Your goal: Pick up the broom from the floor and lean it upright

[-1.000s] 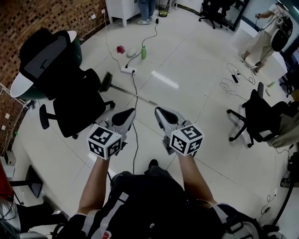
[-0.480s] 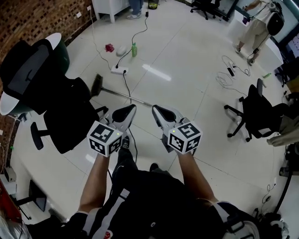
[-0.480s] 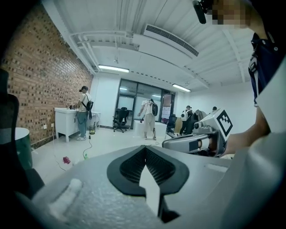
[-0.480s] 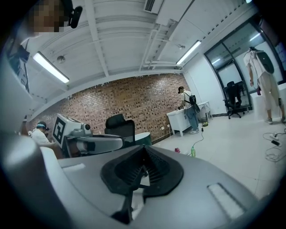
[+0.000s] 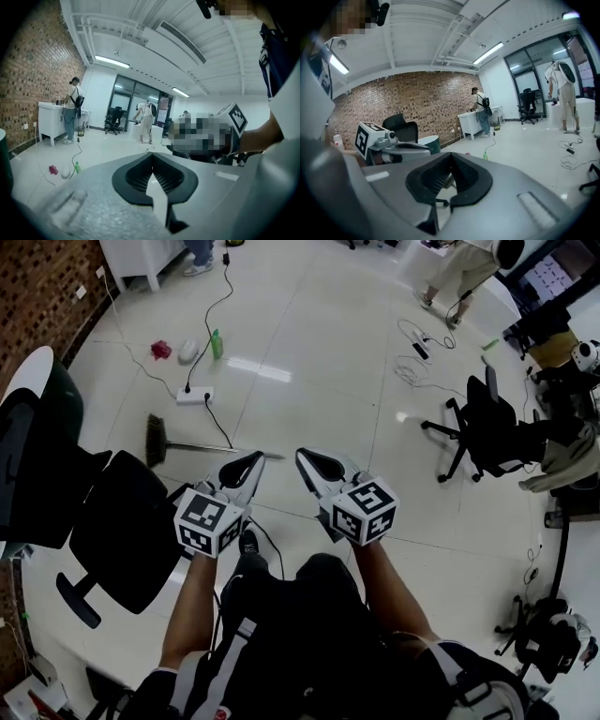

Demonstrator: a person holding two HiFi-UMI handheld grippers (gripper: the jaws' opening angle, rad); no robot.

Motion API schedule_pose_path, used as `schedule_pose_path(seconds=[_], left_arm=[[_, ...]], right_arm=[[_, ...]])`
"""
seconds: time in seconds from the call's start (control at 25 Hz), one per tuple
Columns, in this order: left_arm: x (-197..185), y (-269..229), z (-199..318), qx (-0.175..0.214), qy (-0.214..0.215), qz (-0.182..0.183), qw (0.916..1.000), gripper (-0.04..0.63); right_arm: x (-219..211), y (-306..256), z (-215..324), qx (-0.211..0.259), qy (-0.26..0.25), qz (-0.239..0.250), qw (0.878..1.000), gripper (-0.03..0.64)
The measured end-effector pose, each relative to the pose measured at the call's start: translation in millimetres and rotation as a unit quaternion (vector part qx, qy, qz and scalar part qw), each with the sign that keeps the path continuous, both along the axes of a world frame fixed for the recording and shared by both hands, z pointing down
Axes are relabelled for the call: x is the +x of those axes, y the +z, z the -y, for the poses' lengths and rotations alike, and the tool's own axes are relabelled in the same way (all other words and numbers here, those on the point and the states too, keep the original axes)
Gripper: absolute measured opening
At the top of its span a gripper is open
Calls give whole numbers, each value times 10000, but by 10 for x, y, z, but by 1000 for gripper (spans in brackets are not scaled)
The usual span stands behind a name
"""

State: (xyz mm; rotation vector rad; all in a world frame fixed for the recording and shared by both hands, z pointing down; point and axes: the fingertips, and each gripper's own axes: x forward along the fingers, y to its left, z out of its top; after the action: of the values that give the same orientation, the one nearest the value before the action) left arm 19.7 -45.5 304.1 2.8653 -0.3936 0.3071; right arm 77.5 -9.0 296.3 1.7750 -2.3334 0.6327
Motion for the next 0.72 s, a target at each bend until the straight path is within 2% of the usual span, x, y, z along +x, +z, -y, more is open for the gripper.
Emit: schedule_pose_path(seconds=[0.16,0.32,0.56,0.72], left_arm=[[196,524,199,-294,355,427,9980,2],[603,1230,316,-422,716,889,9926,2],[1200,2367,594,-487,877,1381,9853,3],[1420,3369,687,-433,1133,1848,9753,6]], right_arm=[[326,307,112,-315,373,-79,9988,3],[712,769,263,-494,512,-31,9975,3],[1106,1797,525,-779,130,-275,9965,3],[1323,2607,671,-884,-130,-493,9948,3]])
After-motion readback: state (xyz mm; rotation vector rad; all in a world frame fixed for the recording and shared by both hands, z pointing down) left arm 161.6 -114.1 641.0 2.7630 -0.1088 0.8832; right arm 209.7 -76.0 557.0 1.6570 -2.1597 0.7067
